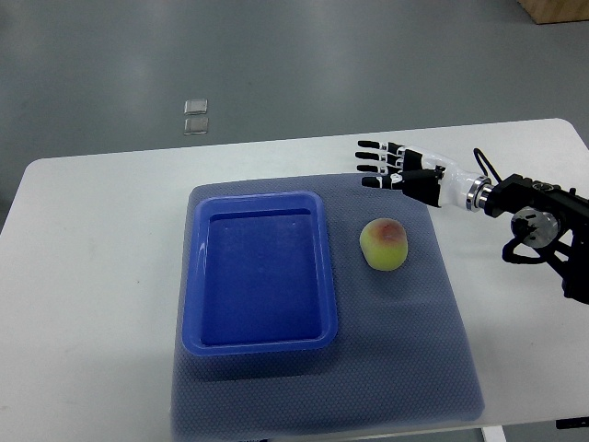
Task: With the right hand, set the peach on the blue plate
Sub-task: 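Move the open right hand toward the peach beside the blue tray, then lower the right hand over the peach and close fingers around it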
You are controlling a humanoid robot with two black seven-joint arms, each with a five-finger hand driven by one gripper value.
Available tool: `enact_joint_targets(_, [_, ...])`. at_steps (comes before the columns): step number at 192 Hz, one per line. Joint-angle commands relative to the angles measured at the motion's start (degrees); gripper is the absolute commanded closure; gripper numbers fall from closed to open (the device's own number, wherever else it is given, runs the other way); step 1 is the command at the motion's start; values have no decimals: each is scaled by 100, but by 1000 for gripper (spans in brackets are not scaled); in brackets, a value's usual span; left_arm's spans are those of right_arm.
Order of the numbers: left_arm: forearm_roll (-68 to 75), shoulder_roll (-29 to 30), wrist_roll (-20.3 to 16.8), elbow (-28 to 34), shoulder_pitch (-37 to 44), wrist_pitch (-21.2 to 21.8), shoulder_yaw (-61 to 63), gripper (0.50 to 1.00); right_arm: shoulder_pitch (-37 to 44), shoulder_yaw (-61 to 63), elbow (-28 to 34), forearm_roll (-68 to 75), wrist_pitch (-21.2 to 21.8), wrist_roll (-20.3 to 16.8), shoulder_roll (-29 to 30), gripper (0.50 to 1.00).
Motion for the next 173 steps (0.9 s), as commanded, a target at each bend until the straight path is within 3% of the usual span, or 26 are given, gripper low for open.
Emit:
enact_joint_targets(1, [-1, 0, -4, 0, 0, -31, 0, 500, 79, 6, 30, -540, 205, 4, -158, 570])
enact_joint_targets(48, [-1, 0, -4, -9, 0, -39, 0, 500, 325, -3, 101, -2034, 319, 285, -228, 576])
enact_joint_targets(55, [-1, 0, -12, 0, 0, -48, 0, 500, 395, 15, 241, -2772, 240, 478, -272, 581])
enact_joint_targets(82, [-1, 0, -12, 0, 0, -48, 0, 500, 466, -20, 751, -3317, 319, 698, -527, 581])
enact_joint_targets(148, [-1, 0, -12, 0, 0, -39, 0, 500, 457, -29, 1428, -4530, 328, 716, -914, 579])
enact_joint_targets(173, [-1, 0, -12, 0, 0, -39, 0, 500, 395, -29, 1613, -4899, 108, 742, -1072, 579])
